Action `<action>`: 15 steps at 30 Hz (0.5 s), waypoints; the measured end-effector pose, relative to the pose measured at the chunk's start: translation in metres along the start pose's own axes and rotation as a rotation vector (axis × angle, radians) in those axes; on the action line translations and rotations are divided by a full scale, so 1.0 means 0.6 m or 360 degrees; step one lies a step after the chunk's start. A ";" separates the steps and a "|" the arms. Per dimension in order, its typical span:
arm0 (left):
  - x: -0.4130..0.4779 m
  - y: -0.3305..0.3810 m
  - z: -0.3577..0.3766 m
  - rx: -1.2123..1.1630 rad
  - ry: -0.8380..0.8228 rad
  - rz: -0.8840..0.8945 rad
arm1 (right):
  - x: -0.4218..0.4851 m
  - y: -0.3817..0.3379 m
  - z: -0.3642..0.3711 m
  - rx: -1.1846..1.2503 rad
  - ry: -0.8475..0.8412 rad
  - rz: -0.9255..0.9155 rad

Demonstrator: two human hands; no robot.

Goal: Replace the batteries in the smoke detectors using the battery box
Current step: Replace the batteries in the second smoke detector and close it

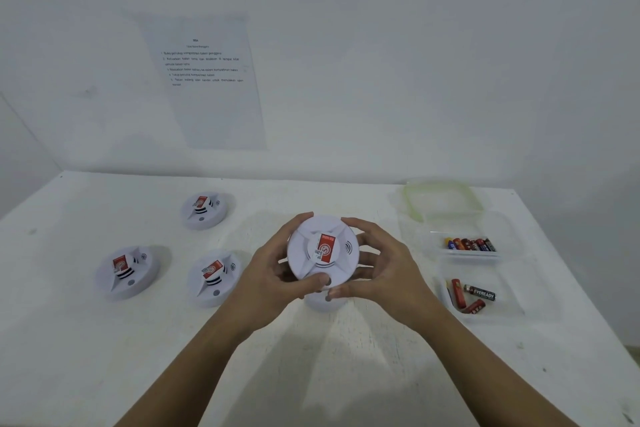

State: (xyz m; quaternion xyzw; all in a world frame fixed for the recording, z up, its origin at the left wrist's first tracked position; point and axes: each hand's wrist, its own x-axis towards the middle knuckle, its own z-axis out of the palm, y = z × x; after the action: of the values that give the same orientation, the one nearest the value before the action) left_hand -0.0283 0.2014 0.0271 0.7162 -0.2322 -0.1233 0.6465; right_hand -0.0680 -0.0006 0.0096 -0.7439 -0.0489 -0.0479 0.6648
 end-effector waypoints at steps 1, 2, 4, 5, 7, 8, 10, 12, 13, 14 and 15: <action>0.002 0.001 -0.002 -0.0008 0.0004 0.0001 | 0.002 -0.001 0.000 -0.0003 0.0000 -0.0006; 0.004 0.001 -0.003 -0.0011 0.0009 0.0006 | 0.005 -0.002 0.000 -0.0007 0.0001 -0.0011; 0.009 0.004 -0.005 -0.0001 0.0016 0.0024 | 0.009 -0.002 0.001 -0.0022 0.0006 -0.0026; 0.011 0.006 -0.006 0.0006 0.0017 0.0030 | 0.011 -0.003 0.002 -0.0028 0.0009 -0.0035; 0.014 0.008 -0.008 0.0011 0.0013 0.0042 | 0.014 -0.004 0.001 -0.0022 0.0013 -0.0055; 0.016 0.009 -0.009 0.0011 0.0012 0.0047 | 0.016 -0.004 0.000 -0.0017 0.0013 -0.0063; 0.018 0.010 -0.009 0.0016 0.0016 0.0058 | 0.018 -0.006 -0.001 -0.0017 0.0009 -0.0079; 0.020 0.010 -0.010 0.0025 0.0019 0.0065 | 0.021 -0.006 0.000 -0.0022 0.0003 -0.0094; 0.021 0.010 -0.010 0.0029 0.0019 0.0061 | 0.021 -0.006 -0.001 -0.0018 0.0000 -0.0095; 0.022 0.009 -0.010 0.0034 0.0021 0.0056 | 0.022 -0.006 0.000 -0.0006 -0.0003 -0.0090; 0.023 0.008 -0.010 0.0037 0.0024 0.0050 | 0.022 -0.006 0.000 0.0010 -0.0008 -0.0084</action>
State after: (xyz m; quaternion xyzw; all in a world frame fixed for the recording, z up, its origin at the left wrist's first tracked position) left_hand -0.0143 0.1996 0.0341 0.7207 -0.2400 -0.1049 0.6418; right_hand -0.0556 -0.0003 0.0147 -0.7404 -0.0704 -0.0635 0.6655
